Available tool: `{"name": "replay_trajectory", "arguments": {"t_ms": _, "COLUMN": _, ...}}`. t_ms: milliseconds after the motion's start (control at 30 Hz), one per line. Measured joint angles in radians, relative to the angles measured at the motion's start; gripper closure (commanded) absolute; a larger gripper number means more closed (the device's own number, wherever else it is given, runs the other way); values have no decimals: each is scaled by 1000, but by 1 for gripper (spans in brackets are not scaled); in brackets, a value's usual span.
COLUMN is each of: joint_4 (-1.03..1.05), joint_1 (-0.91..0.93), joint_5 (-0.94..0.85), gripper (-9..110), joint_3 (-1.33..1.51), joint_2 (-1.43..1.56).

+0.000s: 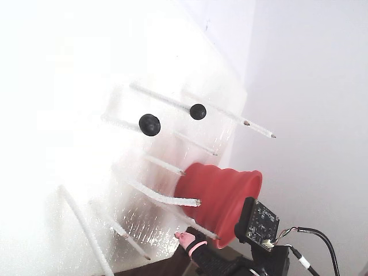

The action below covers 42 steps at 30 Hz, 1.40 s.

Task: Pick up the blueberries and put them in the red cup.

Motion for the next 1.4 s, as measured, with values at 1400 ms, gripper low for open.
{"name": "replay_trajectory", "arguments": {"t_ms": 1400, "joint_4": 26, "joint_1": 241, "joint_5": -172, "gripper": 92, "joint_3": -302, "joint_2": -161}}
